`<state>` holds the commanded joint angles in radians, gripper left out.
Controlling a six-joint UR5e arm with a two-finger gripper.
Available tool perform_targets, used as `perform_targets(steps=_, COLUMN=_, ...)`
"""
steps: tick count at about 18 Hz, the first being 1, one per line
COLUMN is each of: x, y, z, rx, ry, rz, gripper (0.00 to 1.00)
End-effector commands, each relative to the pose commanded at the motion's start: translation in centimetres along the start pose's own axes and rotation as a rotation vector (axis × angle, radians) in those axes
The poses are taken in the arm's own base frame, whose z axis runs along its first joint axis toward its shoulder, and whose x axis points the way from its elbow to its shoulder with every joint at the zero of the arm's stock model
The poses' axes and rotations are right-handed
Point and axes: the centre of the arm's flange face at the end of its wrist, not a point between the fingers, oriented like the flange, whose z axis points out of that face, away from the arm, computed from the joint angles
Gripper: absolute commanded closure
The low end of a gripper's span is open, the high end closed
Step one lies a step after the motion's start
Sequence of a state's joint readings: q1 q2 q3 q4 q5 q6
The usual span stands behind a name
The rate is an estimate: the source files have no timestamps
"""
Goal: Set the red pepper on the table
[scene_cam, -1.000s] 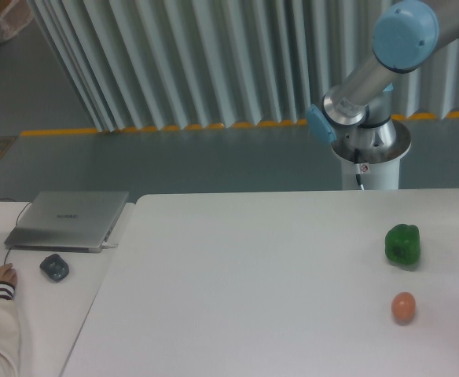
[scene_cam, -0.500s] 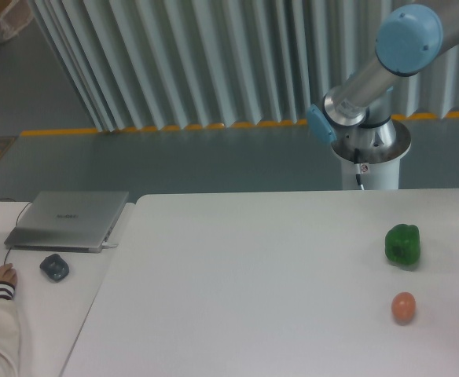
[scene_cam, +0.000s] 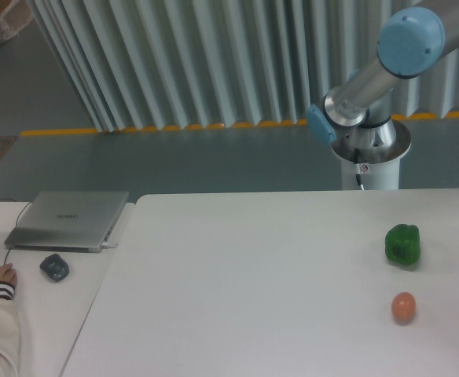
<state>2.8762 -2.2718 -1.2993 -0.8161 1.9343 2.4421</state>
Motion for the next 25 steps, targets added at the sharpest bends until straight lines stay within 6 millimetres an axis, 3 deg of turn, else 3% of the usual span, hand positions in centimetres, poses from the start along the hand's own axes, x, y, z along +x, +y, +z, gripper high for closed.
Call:
perform_targets(steps=1, x=0.0, y=-0.1, z=0.1, rx=0.001, ry=0.001, rz=0.001, gripper=0.00)
perform_targets(steps=4, x=0.1, y=-0.2, z=0.2, rx=0.003, ry=0.005, rz=0.004, gripper=0.13)
perform_targets(steps=6, x=0.1, y=-0.3, z=0.3, rx=0.006, ry=0.007, rz=0.008, gripper=0.34)
perform_targets(steps=7, x=0.1, y=-0.5, z=0.3, rx=0.007, ry=0.007, rz=0.007, gripper=0.39)
perform_targets(steps=15, x=0.1, y=-1.2, z=-1.1, rx=-0.020, ry=0.051, rz=-0.034, gripper=0.42)
perform_targets(steps=16, x=-0.8, y=-2.5, z=-1.7, rx=-0.018, ry=0.057, rz=-0.044, gripper=0.45)
perform_targets(steps=19, x=-0.7, y=-3.0, z=-2.3, rx=-0.011, ry=0.066, rz=-0.047, gripper=0.44)
perform_targets(steps=21, x=-0.6, y=-3.2, z=-2.1, rx=-0.009, ry=0.069, rz=-0.074, gripper=0.53)
perform_targets(steps=23, x=-0.5, y=-3.4, z=-2.3, rx=-0.013, ry=0.075, rz=-0.077, gripper=0.52)
perform_targets(steps=24, x=-0.6, y=-3.6, z=-2.4, rx=-0.012, ry=0.075, rz=-0.077, gripper=0.35)
perform_targets(steps=25, x=-0.4, y=-4.2, z=-1.8, rx=-0.001, ry=0.081, rz=-0.082, gripper=0.12)
